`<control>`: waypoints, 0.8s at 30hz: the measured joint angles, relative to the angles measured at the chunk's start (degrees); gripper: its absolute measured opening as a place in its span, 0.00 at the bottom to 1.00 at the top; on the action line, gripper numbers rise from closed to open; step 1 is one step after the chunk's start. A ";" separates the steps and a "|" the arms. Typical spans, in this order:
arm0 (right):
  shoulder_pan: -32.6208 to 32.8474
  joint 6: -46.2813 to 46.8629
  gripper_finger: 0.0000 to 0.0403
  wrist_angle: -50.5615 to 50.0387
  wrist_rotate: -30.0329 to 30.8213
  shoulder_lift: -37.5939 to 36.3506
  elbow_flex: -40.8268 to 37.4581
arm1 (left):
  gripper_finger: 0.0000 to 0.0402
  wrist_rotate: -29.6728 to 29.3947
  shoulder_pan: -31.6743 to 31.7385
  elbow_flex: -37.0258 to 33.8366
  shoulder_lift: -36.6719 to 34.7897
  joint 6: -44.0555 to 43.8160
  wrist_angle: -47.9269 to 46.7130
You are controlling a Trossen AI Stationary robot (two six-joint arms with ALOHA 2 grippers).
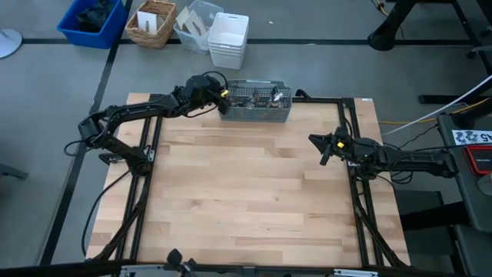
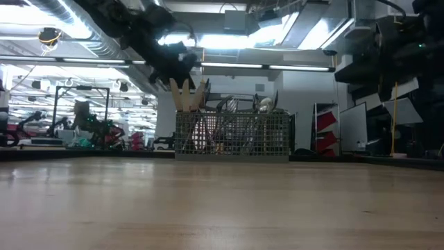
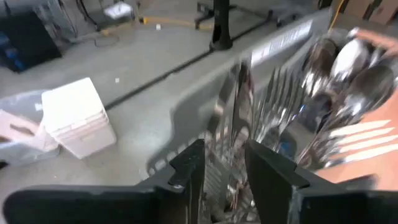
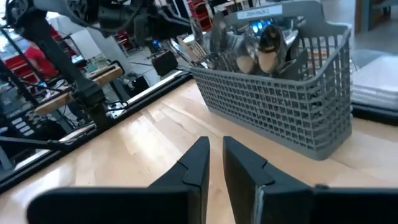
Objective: Sort silverware
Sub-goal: Return to Home Position
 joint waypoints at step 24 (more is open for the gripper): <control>0.00 -2.55 0.12 -14.43 3.15 -10.58 0.00 | 0.29 3.77 -11.27 -28.79 -52.04 -4.84 -7.94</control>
